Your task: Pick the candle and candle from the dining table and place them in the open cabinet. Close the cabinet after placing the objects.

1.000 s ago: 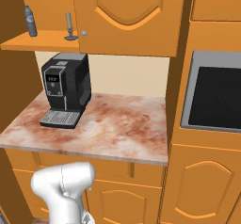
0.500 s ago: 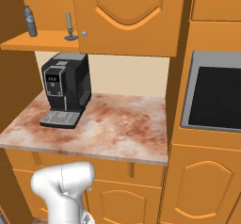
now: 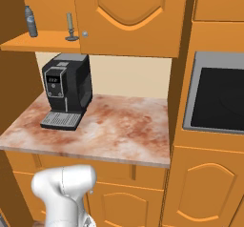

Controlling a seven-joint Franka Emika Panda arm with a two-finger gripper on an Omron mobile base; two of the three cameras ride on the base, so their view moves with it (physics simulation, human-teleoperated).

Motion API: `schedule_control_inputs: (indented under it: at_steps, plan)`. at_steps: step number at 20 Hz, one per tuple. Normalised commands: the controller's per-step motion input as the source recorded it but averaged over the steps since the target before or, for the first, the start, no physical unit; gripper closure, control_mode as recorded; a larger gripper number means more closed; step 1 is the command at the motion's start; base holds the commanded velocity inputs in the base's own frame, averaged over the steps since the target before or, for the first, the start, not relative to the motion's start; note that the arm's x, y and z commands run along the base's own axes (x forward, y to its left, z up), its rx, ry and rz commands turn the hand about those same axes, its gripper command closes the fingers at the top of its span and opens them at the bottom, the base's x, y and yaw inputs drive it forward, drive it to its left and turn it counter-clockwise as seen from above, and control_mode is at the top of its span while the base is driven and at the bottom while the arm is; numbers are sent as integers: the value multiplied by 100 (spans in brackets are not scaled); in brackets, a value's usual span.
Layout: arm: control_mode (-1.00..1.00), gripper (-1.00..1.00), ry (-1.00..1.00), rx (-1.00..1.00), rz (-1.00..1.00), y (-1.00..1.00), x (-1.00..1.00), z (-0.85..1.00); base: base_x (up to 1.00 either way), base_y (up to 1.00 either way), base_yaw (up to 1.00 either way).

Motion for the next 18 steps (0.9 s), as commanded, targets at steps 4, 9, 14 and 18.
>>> schedule_control_inputs:
  at_steps: [4, 9, 14, 18]
  plan:
    - [-100, -100, -13, 0, 0, 44, 0, 0, 0, 0, 0]
    - [-100, -100, -10, 0, 0, 24, -3, 0, 0, 0, 0]
    - [-100, -100, -11, 0, -1, 26, 0, 7, 0, 0, 0]
    - [-100, -100, -11, 0, -4, 38, 2, 10, 0, 0, 0]
